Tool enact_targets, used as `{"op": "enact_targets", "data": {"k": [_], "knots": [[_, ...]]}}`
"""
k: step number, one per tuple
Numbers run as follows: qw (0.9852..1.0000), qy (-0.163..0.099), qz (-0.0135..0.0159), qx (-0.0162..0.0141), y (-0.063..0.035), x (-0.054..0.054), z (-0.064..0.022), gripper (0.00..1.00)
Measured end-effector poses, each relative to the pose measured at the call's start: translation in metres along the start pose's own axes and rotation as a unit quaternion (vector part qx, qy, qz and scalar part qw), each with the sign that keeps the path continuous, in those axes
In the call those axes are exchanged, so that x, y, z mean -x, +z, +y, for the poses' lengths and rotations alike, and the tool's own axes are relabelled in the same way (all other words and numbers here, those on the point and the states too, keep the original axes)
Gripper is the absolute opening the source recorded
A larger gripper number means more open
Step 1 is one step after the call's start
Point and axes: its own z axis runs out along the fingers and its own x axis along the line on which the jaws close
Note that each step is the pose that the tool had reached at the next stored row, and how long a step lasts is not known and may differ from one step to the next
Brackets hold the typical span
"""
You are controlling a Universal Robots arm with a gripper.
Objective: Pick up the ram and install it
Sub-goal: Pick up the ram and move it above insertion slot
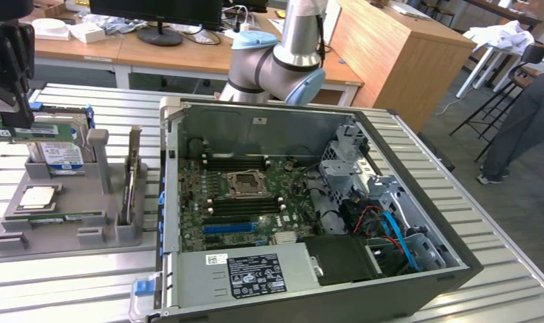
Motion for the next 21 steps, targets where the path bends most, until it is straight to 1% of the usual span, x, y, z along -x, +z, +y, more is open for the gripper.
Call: {"op": "enact_targets", "data": {"k": [5, 8, 14, 21], "knots": [[1.0000, 0.000, 0.0001, 0.0001, -0.0001, 0.000, 0.0000, 0.12], [1.0000, 0.000, 0.0001, 0.0001, -0.0003, 0.000, -0.0024, 0.12], [1.0000, 0.000, 0.0001, 0.0001, -0.0007, 0.000, -0.0127, 0.12], [1.0000, 0.000, 0.0000, 0.0000, -0.0014, 0.000, -0.0301, 0.12]]}}
